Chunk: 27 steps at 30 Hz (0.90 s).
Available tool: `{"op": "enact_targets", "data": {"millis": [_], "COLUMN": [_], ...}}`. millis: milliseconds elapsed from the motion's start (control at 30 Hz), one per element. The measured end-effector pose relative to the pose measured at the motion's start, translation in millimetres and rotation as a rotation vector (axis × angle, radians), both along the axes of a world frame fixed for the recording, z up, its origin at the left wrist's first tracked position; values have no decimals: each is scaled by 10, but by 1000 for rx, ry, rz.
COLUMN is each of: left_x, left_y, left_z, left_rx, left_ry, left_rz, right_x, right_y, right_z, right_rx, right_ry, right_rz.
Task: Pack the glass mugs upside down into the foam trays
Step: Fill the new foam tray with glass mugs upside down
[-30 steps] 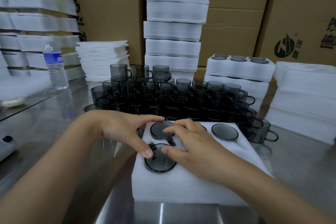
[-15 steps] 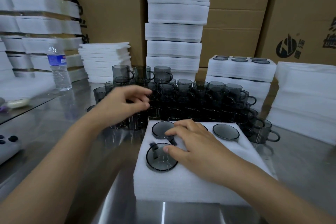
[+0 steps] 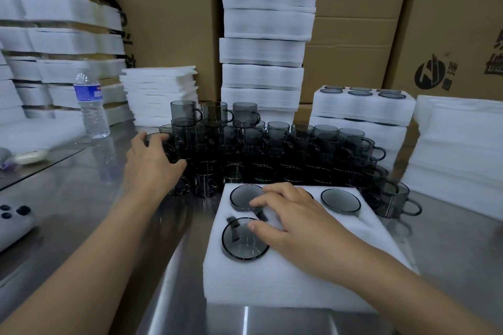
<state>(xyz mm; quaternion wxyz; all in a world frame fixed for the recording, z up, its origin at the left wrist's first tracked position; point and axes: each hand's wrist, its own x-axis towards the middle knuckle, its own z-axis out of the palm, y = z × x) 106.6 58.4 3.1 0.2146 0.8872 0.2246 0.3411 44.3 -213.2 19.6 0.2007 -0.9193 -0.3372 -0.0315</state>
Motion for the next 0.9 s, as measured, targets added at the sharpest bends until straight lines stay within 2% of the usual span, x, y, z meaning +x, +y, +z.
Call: {"op": "enact_targets", "data": {"millis": [300,400,567,733,800,900], "left_x": [-47,-89,-193,-286,-323,-389], "left_y": [-65,-150,-455,-764,-891,-1079], "left_z": [41,83,250,319,326,328], "left_rx": [172,145,142,112,-10,-154], "left_ry": [-10,-53,-270,-348,-370,-397], "left_rz": [20,-9,-137,-343,-518,-734], "right_x": [-4,-3,9,43,69,155], "right_y": [-9,-6,-9,-14,-23,-65], "right_z": [0,0,-13,-36,-3,126], "right_rx": [-1,0,11,62,163,588], "right_ry": [2,-3,-15,12,113,377], "right_rz": [4,8,8,10,-12,-121]}}
